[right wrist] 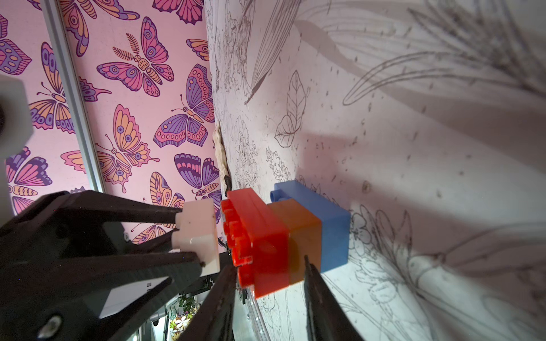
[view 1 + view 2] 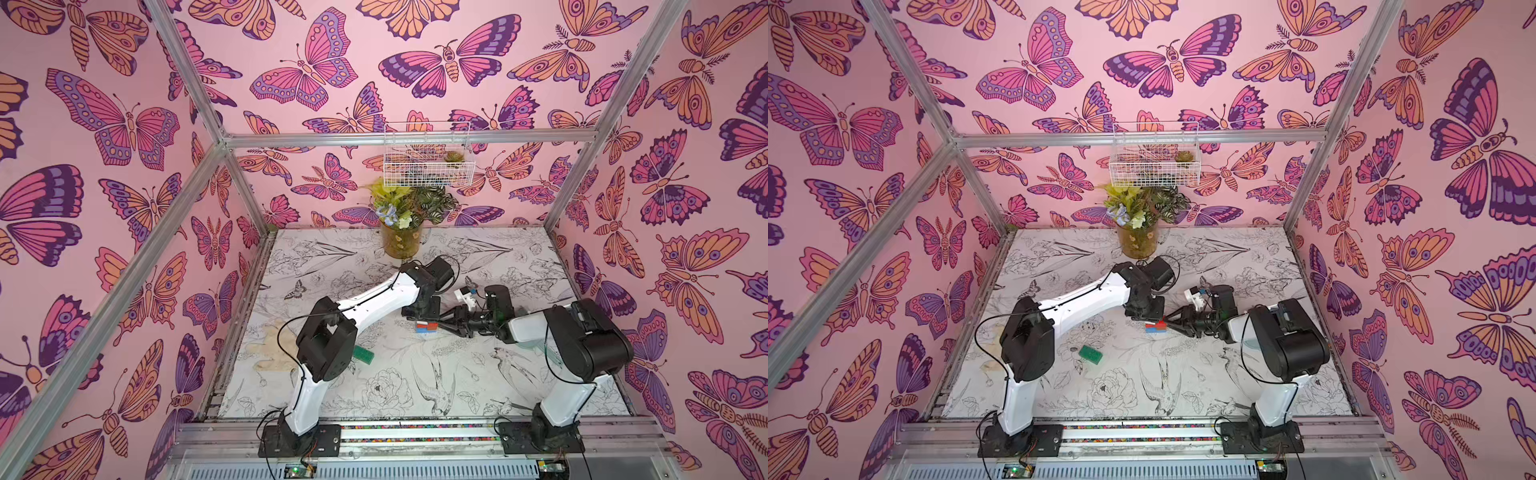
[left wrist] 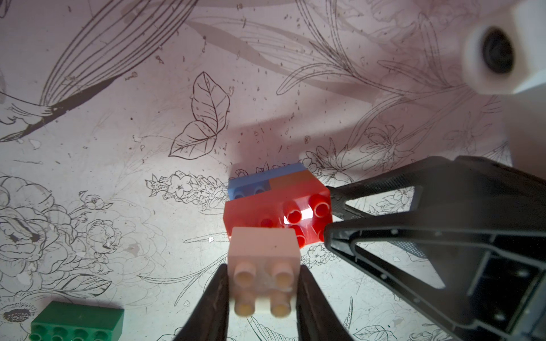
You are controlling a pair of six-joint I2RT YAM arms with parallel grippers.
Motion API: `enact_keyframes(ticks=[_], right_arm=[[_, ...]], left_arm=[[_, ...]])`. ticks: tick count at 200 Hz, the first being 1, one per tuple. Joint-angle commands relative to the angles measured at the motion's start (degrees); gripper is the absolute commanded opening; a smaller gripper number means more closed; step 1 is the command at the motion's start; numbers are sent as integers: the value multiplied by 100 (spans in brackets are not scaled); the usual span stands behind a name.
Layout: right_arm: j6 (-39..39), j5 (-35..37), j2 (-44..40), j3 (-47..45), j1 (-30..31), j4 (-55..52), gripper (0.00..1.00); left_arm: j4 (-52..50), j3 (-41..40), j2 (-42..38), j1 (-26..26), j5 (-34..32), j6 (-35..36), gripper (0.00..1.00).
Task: Assemble the number 5 with lego
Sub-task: Assemble the lego brick with the lego brick.
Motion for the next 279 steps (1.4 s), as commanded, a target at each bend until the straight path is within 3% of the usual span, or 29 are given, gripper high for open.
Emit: enact_keyframes(ticks=[1, 279], right_arm=[[110, 5, 86, 68, 64, 190, 40], [191, 94, 463, -54, 139, 545, 36]], left_arm=[[-213, -65, 67, 63, -91, -117, 25], [-156, -48, 346, 103, 69, -295, 26]])
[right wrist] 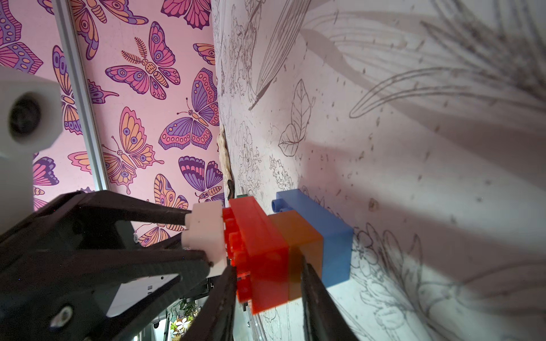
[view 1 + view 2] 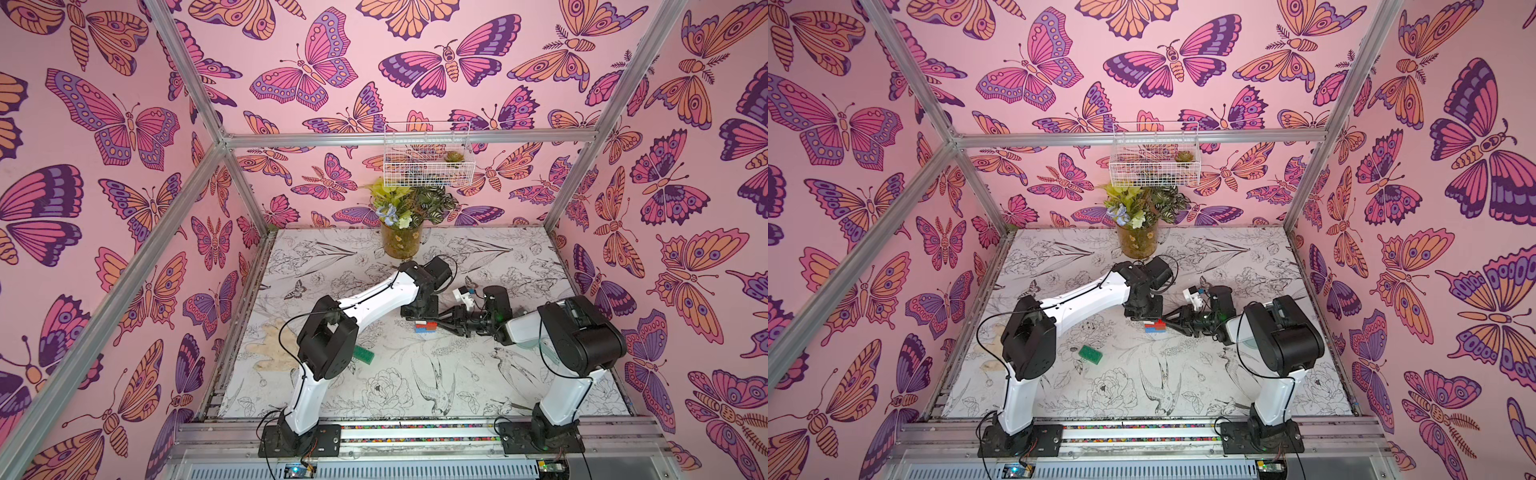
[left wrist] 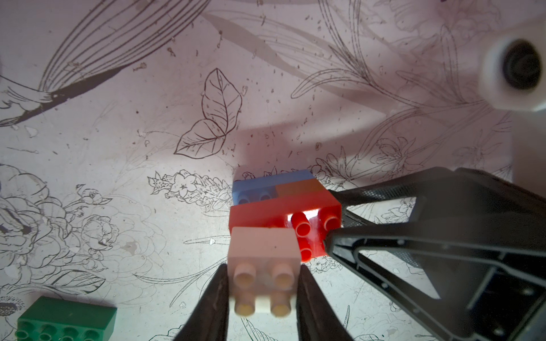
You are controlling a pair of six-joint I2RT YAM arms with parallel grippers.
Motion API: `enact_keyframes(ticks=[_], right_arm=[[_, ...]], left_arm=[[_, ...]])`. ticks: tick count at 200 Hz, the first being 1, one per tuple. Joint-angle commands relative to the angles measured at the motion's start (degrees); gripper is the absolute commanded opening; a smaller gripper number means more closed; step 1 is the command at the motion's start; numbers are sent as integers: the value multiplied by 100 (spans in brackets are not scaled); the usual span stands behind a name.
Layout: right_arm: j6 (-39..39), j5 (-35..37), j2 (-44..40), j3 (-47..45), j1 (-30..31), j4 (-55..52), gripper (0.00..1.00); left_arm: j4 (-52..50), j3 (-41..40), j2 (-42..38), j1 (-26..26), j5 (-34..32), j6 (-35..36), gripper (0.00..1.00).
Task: Assemble the number 5 with lego
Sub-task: Assemble the lego brick with the lego brick.
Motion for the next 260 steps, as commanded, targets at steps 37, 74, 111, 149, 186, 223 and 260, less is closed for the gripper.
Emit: enact_keyframes(ticks=[37, 74, 111, 149, 186, 223, 260], right_arm=[[-246, 138, 293, 34, 60, -388, 35], [-229, 156, 395, 48, 61, -363, 35], [-254, 138, 432, 63, 69, -406, 35], [-247, 129, 455, 69, 69, -415, 35], [-226, 129, 470, 59, 69, -387, 35], [-215, 113, 519, 46, 69, -374, 35], [-209, 112, 552, 53, 68, -363, 35]], left_arm=[[-207, -28, 265, 21, -60, -4, 26], [-255, -20, 278, -4, -128, -3, 27], [-268, 6, 396, -39, -98, -45, 27], [-278, 15, 476, -57, -78, -52, 27], [-277, 39, 576, -57, -65, -52, 26], [-330, 110, 705, -75, -50, -11, 26], [-365, 172, 780, -42, 38, 1, 26]])
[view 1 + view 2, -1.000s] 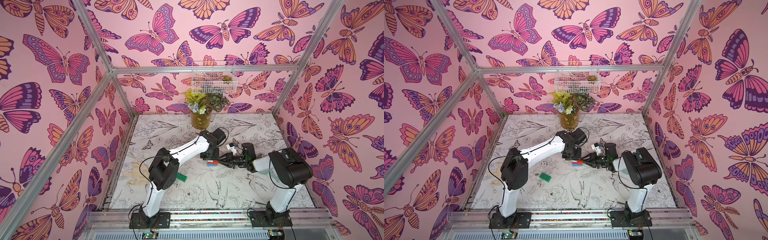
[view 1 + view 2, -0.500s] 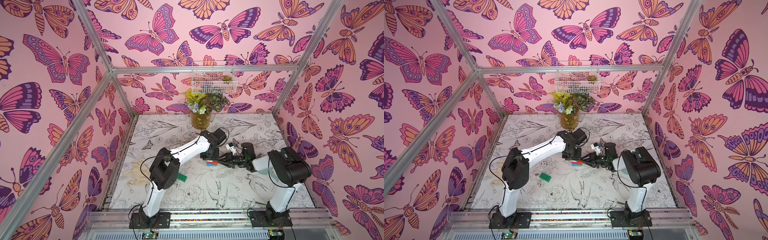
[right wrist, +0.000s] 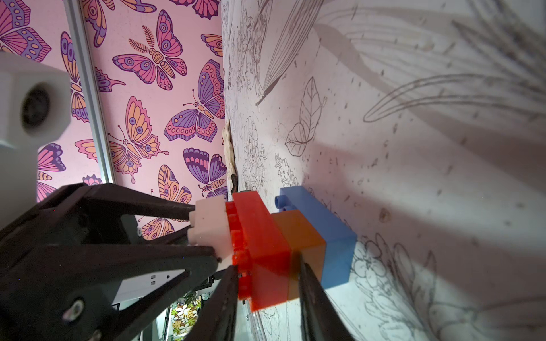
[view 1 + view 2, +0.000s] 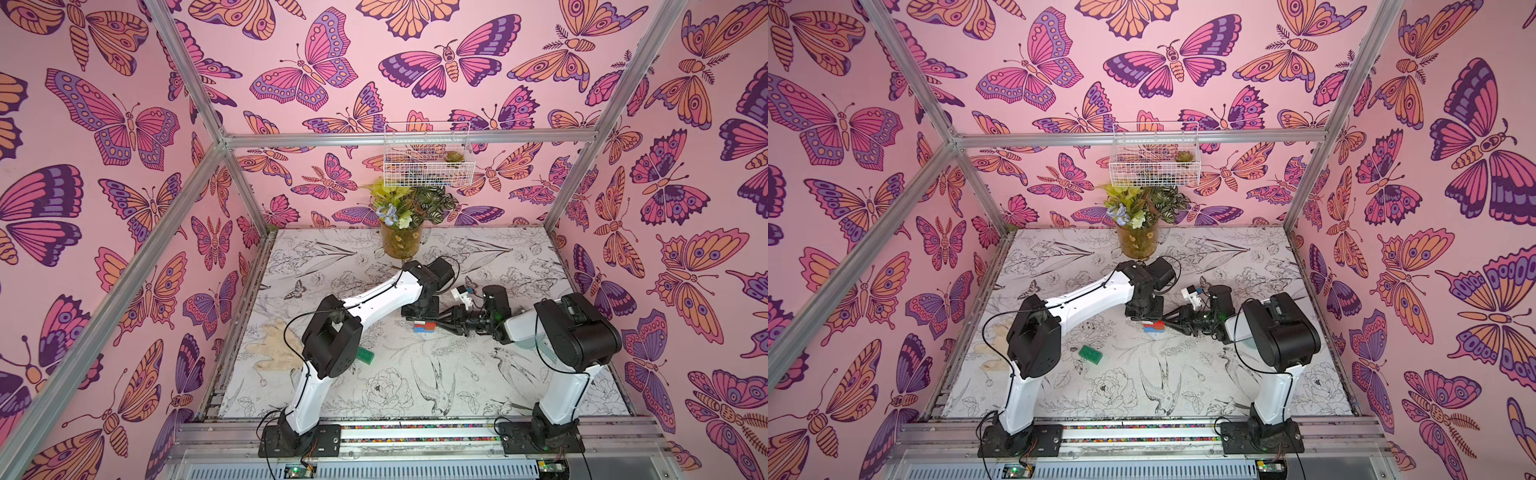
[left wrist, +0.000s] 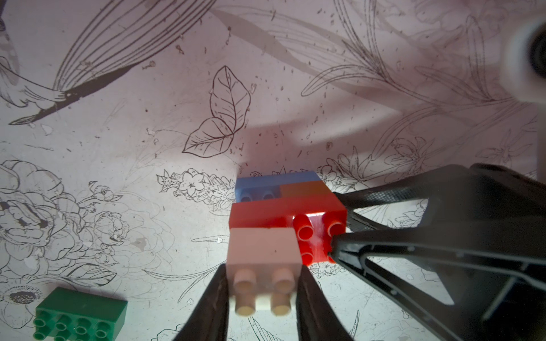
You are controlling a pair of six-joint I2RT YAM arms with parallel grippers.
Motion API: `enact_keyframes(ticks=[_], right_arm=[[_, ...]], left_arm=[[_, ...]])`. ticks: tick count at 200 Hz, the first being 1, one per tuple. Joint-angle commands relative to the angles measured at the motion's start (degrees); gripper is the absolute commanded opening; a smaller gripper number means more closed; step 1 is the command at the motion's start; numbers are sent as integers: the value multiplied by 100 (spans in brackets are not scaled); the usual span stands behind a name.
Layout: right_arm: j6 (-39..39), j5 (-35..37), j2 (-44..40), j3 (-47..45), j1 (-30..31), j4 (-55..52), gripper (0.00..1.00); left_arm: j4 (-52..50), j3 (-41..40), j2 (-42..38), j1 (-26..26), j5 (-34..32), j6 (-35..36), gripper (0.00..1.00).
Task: Assemble the number 5 with lego
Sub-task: Assemble the lego brick with the lego brick.
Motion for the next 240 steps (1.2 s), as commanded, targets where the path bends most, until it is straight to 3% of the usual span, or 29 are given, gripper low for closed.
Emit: enact_keyframes(ticks=[1, 146, 240], right_arm=[[-63, 367, 321, -42, 93, -505, 35], [-8, 341, 387, -51, 109, -426, 34], [-3, 324, 458, -14, 108, -435, 34]], left_arm=[[-28, -146, 526, 3, 202, 1, 25], [42, -156, 541, 180, 671, -175, 27], [-239, 233, 911, 178, 684, 653, 27]])
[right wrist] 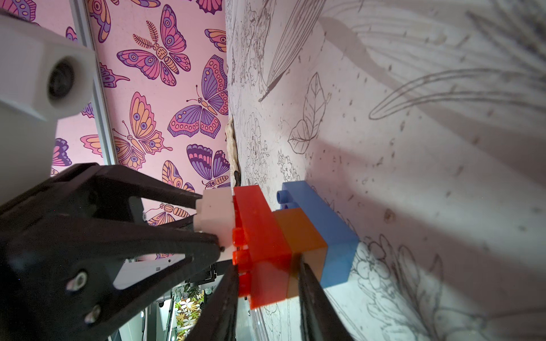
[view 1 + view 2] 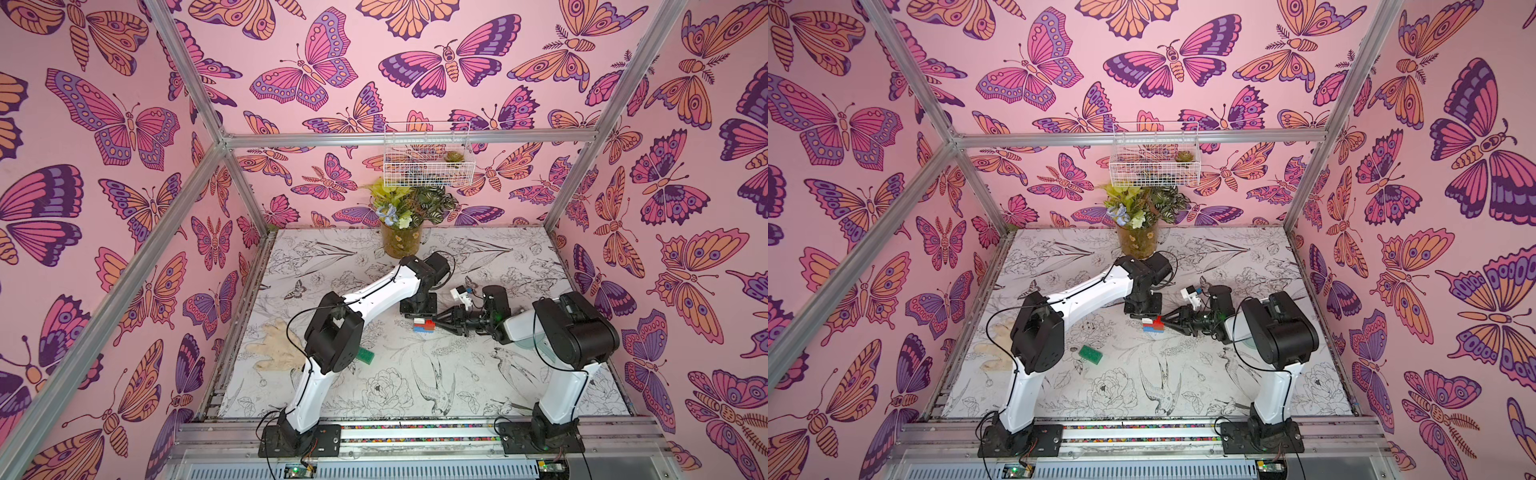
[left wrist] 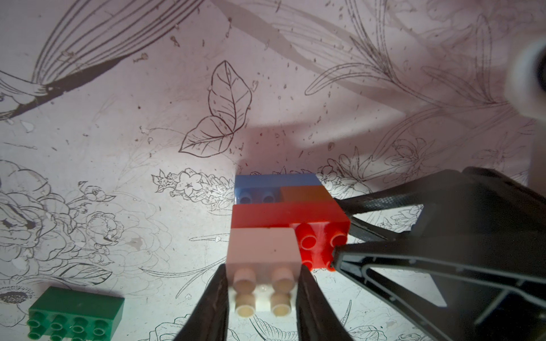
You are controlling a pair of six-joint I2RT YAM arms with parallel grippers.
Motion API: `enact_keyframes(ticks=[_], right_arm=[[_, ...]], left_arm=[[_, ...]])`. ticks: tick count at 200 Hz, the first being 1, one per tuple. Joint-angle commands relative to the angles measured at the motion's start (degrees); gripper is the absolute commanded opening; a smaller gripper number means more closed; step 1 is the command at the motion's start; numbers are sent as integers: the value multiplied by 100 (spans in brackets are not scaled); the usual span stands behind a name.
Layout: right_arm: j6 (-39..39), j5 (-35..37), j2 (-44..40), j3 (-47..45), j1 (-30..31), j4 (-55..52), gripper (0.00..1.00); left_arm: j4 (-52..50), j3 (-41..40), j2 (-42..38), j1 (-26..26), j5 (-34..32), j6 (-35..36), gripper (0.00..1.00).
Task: Assemble the number 5 with lego
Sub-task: Assemble the lego brick with the lego brick.
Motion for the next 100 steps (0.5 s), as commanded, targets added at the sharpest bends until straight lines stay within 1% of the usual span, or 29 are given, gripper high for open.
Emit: enact_keyframes(ticks=[1, 40, 65, 100], right_arm=[[-18, 481, 344, -30, 125, -562, 34], [-56, 498, 314, -28, 123, -657, 34], [-66, 505, 289, -28, 125, -686, 34], [-71, 525, 315, -5, 125, -720, 34]], left_arm=[[61, -137, 650, -33, 247, 460, 27], [59, -1, 739, -36, 330, 779, 27], [71, 10, 739, -36, 516, 1088, 28], [58, -49, 740, -11, 616, 1104, 29]])
